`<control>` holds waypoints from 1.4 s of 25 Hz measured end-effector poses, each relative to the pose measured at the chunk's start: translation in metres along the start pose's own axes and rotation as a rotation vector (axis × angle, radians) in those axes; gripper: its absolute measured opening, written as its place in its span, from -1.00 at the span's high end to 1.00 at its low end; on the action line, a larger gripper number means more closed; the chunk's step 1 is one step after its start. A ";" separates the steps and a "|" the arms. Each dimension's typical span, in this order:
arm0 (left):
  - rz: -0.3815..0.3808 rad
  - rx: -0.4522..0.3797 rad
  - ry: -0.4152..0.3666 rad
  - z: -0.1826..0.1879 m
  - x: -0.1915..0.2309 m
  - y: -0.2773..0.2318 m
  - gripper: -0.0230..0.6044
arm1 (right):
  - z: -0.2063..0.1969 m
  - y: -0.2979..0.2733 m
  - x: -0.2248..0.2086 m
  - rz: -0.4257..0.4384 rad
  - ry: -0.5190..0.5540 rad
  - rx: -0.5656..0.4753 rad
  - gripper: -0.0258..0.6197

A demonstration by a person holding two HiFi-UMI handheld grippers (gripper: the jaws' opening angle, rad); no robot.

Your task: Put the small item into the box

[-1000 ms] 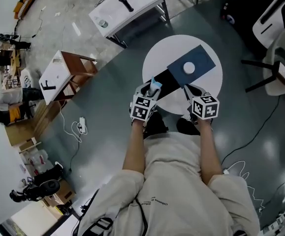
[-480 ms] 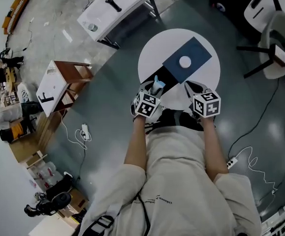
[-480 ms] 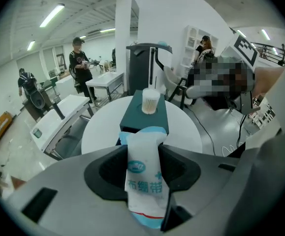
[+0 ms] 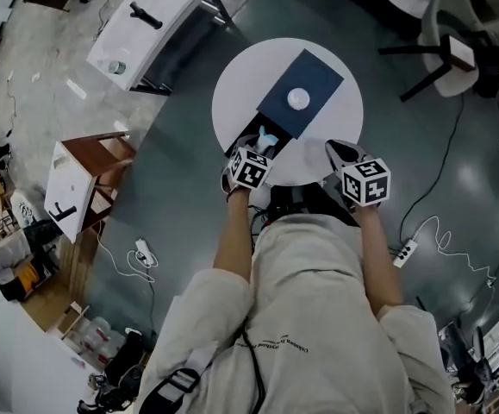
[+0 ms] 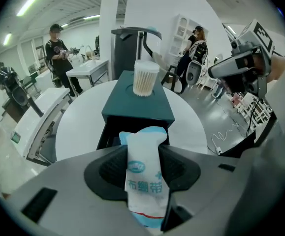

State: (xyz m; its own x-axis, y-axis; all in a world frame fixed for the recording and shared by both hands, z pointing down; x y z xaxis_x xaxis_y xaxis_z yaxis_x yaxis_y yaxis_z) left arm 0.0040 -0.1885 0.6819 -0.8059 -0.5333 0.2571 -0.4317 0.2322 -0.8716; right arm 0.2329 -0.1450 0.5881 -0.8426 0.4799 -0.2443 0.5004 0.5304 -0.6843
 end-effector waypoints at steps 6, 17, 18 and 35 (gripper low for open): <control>-0.010 0.052 -0.017 0.007 0.007 -0.027 0.33 | -0.014 0.014 -0.010 -0.073 -0.087 -0.008 0.81; 0.036 0.105 -0.027 0.007 0.012 -0.050 0.33 | -0.028 0.031 -0.011 -0.144 -0.114 -0.022 0.81; 0.041 0.100 -0.026 0.008 0.012 -0.051 0.33 | -0.029 0.032 -0.011 -0.146 -0.114 -0.024 0.81; 0.081 -0.204 0.274 0.007 -0.016 0.026 0.25 | 0.008 0.014 -0.018 -0.017 0.004 -0.069 0.81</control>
State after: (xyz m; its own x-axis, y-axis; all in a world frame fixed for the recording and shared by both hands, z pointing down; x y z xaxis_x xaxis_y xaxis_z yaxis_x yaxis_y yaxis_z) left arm 0.0085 -0.1799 0.6521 -0.9078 -0.2749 0.3166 -0.4113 0.4376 -0.7996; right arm 0.2538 -0.1523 0.5775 -0.8506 0.4729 -0.2300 0.4983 0.5854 -0.6395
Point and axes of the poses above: the fingertips, and each gripper's own axes: y backward along the fingers, x to its left, z out of its top, the point moved 8 cm from there along y, backward along the fingers, and after that the axes turned 15 degrees about y, right-handed, at the moved point
